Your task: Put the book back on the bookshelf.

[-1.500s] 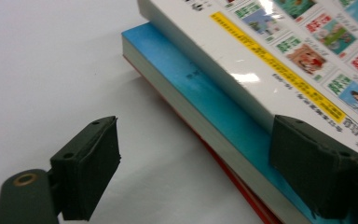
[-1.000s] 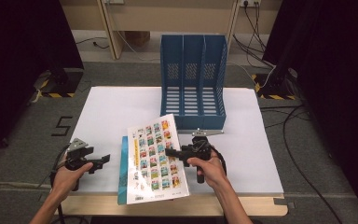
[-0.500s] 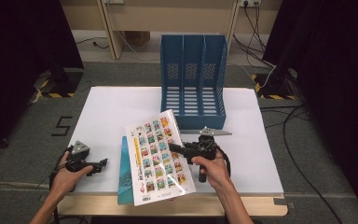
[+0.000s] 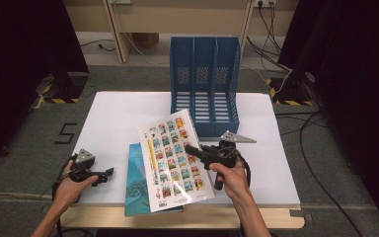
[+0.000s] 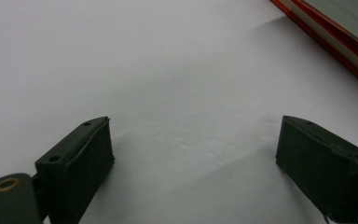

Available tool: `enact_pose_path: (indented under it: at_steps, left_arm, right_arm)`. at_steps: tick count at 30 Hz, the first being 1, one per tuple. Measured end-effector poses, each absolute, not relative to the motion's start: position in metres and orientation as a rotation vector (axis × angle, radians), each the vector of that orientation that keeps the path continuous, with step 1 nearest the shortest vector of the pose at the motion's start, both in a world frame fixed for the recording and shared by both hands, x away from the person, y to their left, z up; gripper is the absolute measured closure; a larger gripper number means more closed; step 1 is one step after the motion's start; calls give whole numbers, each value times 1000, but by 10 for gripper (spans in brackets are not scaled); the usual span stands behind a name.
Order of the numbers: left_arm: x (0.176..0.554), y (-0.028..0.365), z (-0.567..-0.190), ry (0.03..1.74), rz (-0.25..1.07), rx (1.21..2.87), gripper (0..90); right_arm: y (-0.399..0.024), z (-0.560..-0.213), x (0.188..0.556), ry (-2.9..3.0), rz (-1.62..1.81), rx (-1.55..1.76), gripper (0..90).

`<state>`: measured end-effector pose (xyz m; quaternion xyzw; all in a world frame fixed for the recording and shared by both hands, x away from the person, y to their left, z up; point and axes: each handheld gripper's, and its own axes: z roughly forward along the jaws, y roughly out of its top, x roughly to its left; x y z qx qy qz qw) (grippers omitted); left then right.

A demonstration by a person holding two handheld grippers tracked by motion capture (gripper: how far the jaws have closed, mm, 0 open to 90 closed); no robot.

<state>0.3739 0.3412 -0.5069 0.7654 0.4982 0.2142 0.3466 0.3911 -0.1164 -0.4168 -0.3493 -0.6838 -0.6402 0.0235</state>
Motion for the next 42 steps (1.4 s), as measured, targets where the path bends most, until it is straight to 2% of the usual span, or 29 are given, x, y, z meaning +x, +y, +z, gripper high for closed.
enact_pose_path:
  at_steps: [16, 31, 42]
  left_arm:
    - [374, 341, -507, 1293, 555, 1985, 96]
    - [374, 341, -507, 1291, 553, 1986, 95]
    - [374, 341, -507, 1291, 553, 1986, 95]
  right_arm:
    - [-164, -384, 376, -2077, -2311, -1144, 712]
    - [-189, -384, 373, -2013, -2431, -1272, 710]
    - [-205, -389, 367, -2239, -2516, -1272, 704]
